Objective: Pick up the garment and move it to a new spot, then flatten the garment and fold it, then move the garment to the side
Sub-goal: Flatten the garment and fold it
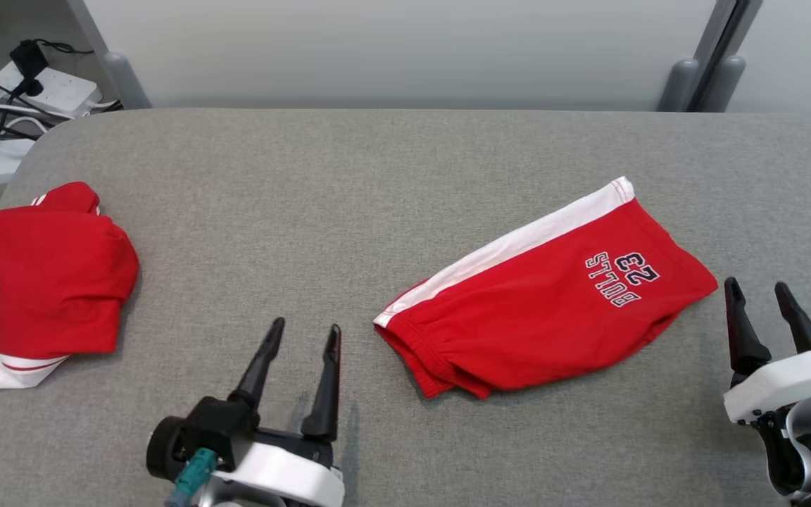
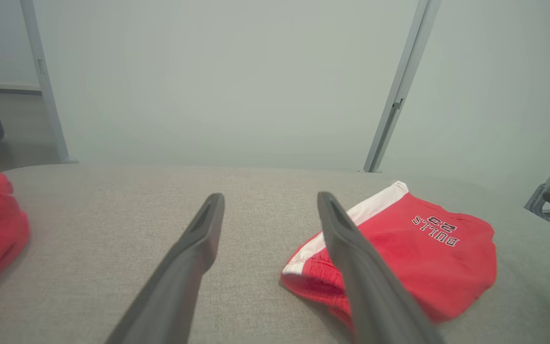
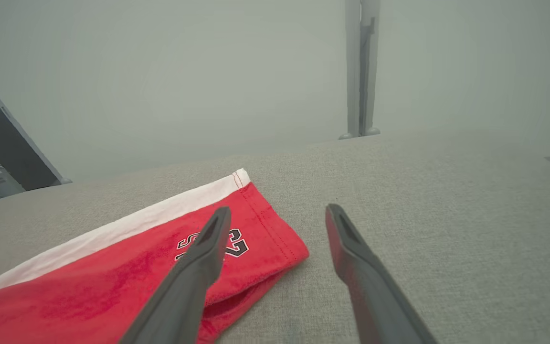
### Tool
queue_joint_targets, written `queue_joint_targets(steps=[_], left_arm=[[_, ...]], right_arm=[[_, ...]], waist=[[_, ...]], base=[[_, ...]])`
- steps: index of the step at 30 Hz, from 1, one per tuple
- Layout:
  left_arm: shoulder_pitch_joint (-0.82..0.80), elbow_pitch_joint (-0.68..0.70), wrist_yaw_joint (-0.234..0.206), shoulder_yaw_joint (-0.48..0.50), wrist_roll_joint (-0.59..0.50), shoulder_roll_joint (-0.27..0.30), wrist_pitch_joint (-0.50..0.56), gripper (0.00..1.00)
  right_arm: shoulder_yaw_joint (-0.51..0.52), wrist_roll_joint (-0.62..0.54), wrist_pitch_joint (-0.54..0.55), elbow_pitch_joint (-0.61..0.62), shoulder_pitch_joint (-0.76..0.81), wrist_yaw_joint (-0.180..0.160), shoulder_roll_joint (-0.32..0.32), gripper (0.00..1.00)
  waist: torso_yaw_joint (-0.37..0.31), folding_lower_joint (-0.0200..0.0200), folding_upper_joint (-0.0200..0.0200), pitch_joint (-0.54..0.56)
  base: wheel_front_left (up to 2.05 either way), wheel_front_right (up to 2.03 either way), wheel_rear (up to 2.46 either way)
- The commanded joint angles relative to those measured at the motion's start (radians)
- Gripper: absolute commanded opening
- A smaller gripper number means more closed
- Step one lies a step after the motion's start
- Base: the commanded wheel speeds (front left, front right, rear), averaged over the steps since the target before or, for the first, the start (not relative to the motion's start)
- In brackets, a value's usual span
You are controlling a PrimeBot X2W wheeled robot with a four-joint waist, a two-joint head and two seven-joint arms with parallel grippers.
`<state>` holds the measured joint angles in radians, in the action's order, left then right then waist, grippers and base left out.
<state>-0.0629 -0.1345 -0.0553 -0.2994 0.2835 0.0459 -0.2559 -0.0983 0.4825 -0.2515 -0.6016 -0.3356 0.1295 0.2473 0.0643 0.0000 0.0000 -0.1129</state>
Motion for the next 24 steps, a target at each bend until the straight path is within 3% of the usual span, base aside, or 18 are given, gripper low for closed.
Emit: queue_joint_targets(steps=[1, 8, 14, 19, 20, 21, 22, 23, 24], left_arm=[[-0.014, 0.033, -0.008, 0.021, -0.009, 0.005, -0.006, 1.0], [-0.029, 0.034, -0.012, -0.058, 0.001, 0.004, -0.006, 1.0], [-0.066, 0.018, -0.002, -0.083, -0.004, 0.004, -0.006, 1.0], [-0.083, 0.004, 0.008, -0.088, -0.005, 0.004, -0.006, 1.0], [-0.085, 0.003, 0.009, -0.09, -0.004, 0.004, -0.006, 1.0], [-0.086, 0.003, 0.01, -0.091, -0.004, 0.004, -0.006, 1.0], [-0.087, 0.001, 0.01, -0.094, -0.004, 0.004, -0.006, 1.0], [-0.087, -0.002, 0.011, -0.097, -0.005, 0.004, -0.006, 1.0], [-0.088, -0.004, 0.012, -0.099, -0.006, 0.004, -0.006, 1.0]], right_arm=[[-0.016, 0.03, -0.01, 0.001, -0.009, 0.001, 0.003, 1.0], [-0.027, 0.252, 0.108, -0.192, -0.14, 0.001, 0.037, 1.0], [-0.054, 0.289, 0.262, -0.364, -0.271, 0.001, 0.094, 1.0], [-0.089, 0.307, 0.364, -0.457, -0.328, 0.001, 0.097, 1.0], [-0.095, 0.31, 0.373, -0.47, -0.334, 0.001, 0.096, 0.94], [-0.098, 0.315, 0.377, -0.483, -0.339, 0.001, 0.094, 0.76], [-0.1, 0.318, 0.377, -0.496, -0.344, 0.001, 0.092, 0.5], [-0.104, 0.321, 0.378, -0.508, -0.347, 0.001, 0.089, 0.39], [-0.108, 0.324, 0.376, -0.517, -0.35, 0.001, 0.085, 0.19]], waist=[[0.009, 0.0, 0.0, -0.007], [0.07, 0.0, 0.0, -0.05], [0.122, 0.0, 0.0, -0.078], [0.15, 0.0, 0.0, -0.084], [0.155, 0.0, 0.0, -0.086], [0.157, 0.0, 0.0, -0.086], [0.16, 0.0, 0.0, -0.087], [0.162, 0.0, 0.0, -0.087], [0.163, 0.0, 0.0, -0.088]], base=[[0.0, 0.0, 0.0], [0.0, 0.0, 0.0], [0.0, 0.0, 0.0], [0.0, 0.0, 0.0], [0.0, 0.0, 0.0], [0.0, 0.0, 0.0], [0.0, 0.0, 0.0], [0.0, 0.0, 0.0], [0.0, 0.0, 0.0]])
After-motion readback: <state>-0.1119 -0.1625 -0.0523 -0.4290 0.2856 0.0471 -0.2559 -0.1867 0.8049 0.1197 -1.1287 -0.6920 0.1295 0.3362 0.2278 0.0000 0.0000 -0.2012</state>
